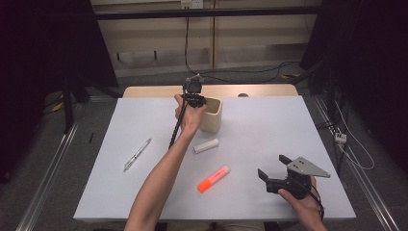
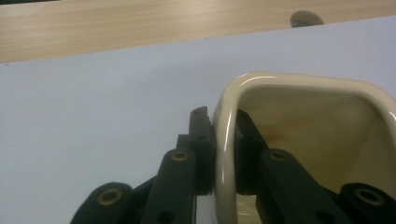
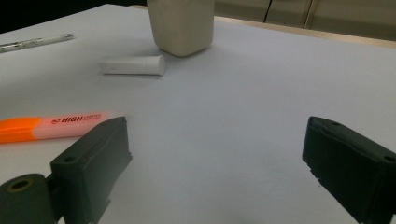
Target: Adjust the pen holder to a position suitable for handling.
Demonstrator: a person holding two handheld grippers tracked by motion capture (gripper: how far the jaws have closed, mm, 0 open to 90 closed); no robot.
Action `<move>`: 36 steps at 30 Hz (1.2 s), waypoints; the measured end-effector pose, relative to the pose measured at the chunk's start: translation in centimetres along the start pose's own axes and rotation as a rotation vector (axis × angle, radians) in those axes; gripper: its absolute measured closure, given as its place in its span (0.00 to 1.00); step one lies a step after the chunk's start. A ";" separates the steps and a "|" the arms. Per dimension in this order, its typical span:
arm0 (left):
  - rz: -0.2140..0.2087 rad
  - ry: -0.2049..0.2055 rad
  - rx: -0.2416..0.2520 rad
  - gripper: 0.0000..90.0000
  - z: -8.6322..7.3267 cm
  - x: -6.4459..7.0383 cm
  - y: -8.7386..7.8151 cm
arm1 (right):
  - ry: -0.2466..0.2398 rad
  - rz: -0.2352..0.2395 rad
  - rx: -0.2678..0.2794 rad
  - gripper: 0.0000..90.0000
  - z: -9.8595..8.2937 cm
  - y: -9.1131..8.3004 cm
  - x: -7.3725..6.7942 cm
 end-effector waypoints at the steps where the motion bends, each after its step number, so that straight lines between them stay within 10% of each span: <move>1: -0.013 -0.003 -0.003 0.89 0.0 -0.1 0.0 | -0.001 0.000 0.001 0.08 0.0 0.0 0.0; 17: -0.170 0.175 0.110 0.34 -1.7 -2.7 -3.0 | -0.002 -0.005 0.000 0.08 0.3 0.4 -0.2; 24: -0.206 0.183 0.160 0.12 -2.7 -3.9 -4.0 | -0.002 -0.006 0.000 0.08 0.3 0.6 -0.1; 36: -0.280 0.246 0.237 0.08 -5.2 -3.7 -6.7 | -0.006 -0.008 0.011 0.08 0.3 0.2 -0.2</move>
Point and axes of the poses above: each handheld gripper's, and its own axes: y roughly forward along the jaws, z roughly out of its top, x roughly to its right, the point moved 4 cm from there along y, roughly forward along the jaws, and after that the axes turned 3 degrees about -x, right-handed, at the moved point
